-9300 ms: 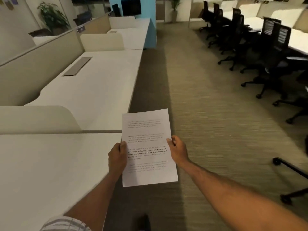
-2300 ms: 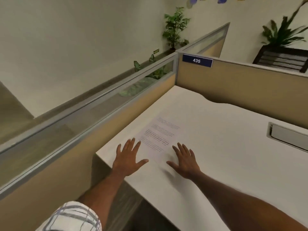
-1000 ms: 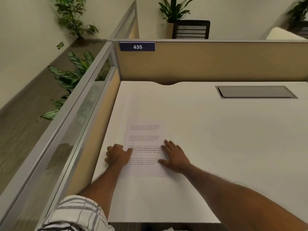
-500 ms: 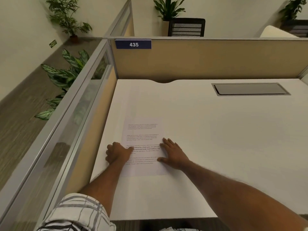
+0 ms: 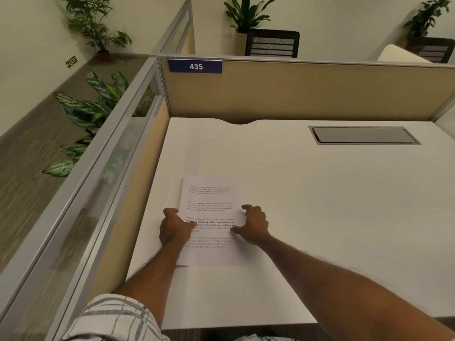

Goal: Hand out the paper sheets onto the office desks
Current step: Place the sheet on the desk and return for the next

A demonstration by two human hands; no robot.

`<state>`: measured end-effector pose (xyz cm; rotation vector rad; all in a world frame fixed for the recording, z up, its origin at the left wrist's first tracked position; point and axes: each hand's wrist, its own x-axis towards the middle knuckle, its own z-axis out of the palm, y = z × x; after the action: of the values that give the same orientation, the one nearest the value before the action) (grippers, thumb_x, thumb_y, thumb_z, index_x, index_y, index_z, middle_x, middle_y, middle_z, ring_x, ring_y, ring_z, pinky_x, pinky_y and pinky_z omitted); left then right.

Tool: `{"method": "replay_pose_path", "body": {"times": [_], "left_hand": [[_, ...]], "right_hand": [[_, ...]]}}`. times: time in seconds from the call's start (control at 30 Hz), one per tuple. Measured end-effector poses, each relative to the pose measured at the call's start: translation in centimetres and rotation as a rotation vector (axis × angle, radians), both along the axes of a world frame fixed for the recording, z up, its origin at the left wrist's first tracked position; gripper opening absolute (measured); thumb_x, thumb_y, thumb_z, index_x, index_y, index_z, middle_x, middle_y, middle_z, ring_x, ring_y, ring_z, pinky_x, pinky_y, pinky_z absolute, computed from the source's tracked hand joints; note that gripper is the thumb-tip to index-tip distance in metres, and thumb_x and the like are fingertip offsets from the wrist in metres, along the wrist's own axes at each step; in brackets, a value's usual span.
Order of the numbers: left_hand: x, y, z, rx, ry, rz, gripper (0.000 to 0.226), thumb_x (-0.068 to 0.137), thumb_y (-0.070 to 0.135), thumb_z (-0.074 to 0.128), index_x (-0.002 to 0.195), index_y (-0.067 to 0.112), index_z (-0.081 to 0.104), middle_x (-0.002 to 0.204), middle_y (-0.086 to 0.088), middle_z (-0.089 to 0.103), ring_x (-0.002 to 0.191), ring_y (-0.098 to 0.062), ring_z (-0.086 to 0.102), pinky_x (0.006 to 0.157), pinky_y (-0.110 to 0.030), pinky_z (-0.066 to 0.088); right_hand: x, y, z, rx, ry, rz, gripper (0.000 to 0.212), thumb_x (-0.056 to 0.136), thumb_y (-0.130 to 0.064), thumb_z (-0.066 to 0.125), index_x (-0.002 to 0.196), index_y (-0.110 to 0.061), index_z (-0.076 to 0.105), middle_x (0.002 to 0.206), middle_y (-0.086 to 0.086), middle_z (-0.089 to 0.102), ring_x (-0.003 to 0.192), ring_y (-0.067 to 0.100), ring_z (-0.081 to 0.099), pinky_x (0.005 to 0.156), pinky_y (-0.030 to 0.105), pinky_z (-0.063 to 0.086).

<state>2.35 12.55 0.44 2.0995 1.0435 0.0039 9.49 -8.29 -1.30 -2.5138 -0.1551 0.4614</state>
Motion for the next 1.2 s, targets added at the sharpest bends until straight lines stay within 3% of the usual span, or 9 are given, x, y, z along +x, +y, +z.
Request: {"method": "replay_pose_path", "body": {"times": [0.07, 0.23, 0.43, 0.53, 0.7, 0.8, 0.93, 1.07, 1.2], "left_hand": [[0.0, 0.2, -0.2, -0.052, -0.069, -0.038, 0.07, 0.076, 0.023, 0.081, 0.132, 0.012, 0.041, 0.122, -0.014, 0.062, 0.107, -0.034, 0.061, 0.08, -0.036, 0.045], [-0.8, 0.8, -0.9, -0.125, -0.262, -0.21, 0.026, 0.094, 0.015, 0.06, 0.118, 0.006, 0.063, 0.111, -0.009, 0.07, 0.096, -0.023, 0.065, 0.08, -0.028, 0.049], [-0.2, -0.7, -0.8, -0.26, -0.372, -0.21, 0.021, 0.095, 0.011, 0.058, 0.115, 0.007, 0.063, 0.104, -0.003, 0.069, 0.097, -0.021, 0.065, 0.082, -0.028, 0.051], [1.2, -3.1, -0.2, -0.329, -0.422, -0.22, 0.02, 0.095, 0.01, 0.057, 0.115, 0.007, 0.062, 0.102, -0.002, 0.068, 0.094, -0.019, 0.065, 0.073, -0.018, 0.047], [3.6, -9.4, 0.7, -0.425, -0.466, -0.239, 0.019, 0.095, 0.01, 0.057, 0.113, 0.005, 0.062, 0.101, -0.005, 0.068, 0.086, -0.017, 0.064, 0.072, -0.021, 0.048], [5.0, -13.6, 0.5, -0.456, -0.472, -0.257, 0.018, 0.095, 0.01, 0.058, 0.112, 0.005, 0.062, 0.101, -0.007, 0.069, 0.087, -0.019, 0.065, 0.077, -0.028, 0.051], [6.9, -19.8, 0.4, -0.497, -0.457, -0.282, 0.012, 0.095, 0.011, 0.058, 0.106, 0.012, 0.061, 0.101, -0.007, 0.07, 0.092, -0.024, 0.067, 0.086, -0.038, 0.054], [8.5, -26.2, 0.3, -0.481, -0.44, -0.293, 0.014, 0.094, 0.012, 0.061, 0.107, 0.012, 0.062, 0.102, -0.006, 0.07, 0.094, -0.022, 0.068, 0.088, -0.039, 0.055], [10.3, -31.9, -0.3, -0.405, -0.369, -0.348, 0.023, 0.09, 0.012, 0.066, 0.113, 0.01, 0.066, 0.098, -0.002, 0.072, 0.087, -0.02, 0.069, 0.086, -0.043, 0.057]], "right_hand": [[0.0, -0.1, -0.2, 0.016, 0.0, 0.001, 0.081, 0.075, -0.04, 0.079, 0.141, -0.021, 0.036, 0.137, 0.005, 0.04, 0.129, 0.025, 0.039, 0.107, 0.043, 0.035], [0.2, -0.9, -0.3, 0.183, 0.032, -0.049, 0.081, 0.077, -0.038, 0.079, 0.142, -0.014, 0.036, 0.132, 0.009, 0.044, 0.119, 0.025, 0.052, 0.104, 0.045, 0.043], [-0.8, -4.0, 0.0, 0.274, -0.053, -0.24, 0.086, 0.079, -0.044, 0.076, 0.145, -0.01, 0.032, 0.134, 0.007, 0.044, 0.118, 0.022, 0.051, 0.104, 0.044, 0.041], [-0.8, -7.0, 0.4, 0.354, 0.002, -0.381, 0.084, 0.08, -0.05, 0.073, 0.143, -0.009, 0.036, 0.129, 0.007, 0.05, 0.113, 0.021, 0.055, 0.098, 0.035, 0.045], [-0.4, -13.1, 1.6, 0.529, 0.117, -0.451, 0.059, 0.085, -0.05, 0.068, 0.129, -0.016, 0.047, 0.101, 0.0, 0.059, 0.09, 0.014, 0.059, 0.07, 0.026, 0.046], [0.1, -16.8, 2.1, 0.651, 0.093, -0.545, 0.034, 0.088, -0.031, 0.07, 0.113, -0.015, 0.054, 0.091, -0.006, 0.061, 0.081, 0.008, 0.06, 0.07, 0.025, 0.048], [1.6, -23.0, 1.5, 0.694, 0.04, -0.628, 0.029, 0.087, -0.015, 0.07, 0.113, -0.003, 0.063, 0.095, 0.008, 0.071, 0.08, 0.019, 0.067, 0.073, 0.031, 0.055], [3.7, -29.5, 1.2, 0.664, -0.014, -0.63, 0.016, 0.087, -0.013, 0.069, 0.102, -0.01, 0.066, 0.086, 0.004, 0.069, 0.076, 0.02, 0.065, 0.074, 0.034, 0.054], [6.4, -36.0, 0.5, 0.576, -0.031, -0.587, 0.013, 0.086, -0.018, 0.069, 0.098, -0.018, 0.065, 0.091, 0.006, 0.072, 0.085, 0.025, 0.069, 0.08, 0.039, 0.055]]}}
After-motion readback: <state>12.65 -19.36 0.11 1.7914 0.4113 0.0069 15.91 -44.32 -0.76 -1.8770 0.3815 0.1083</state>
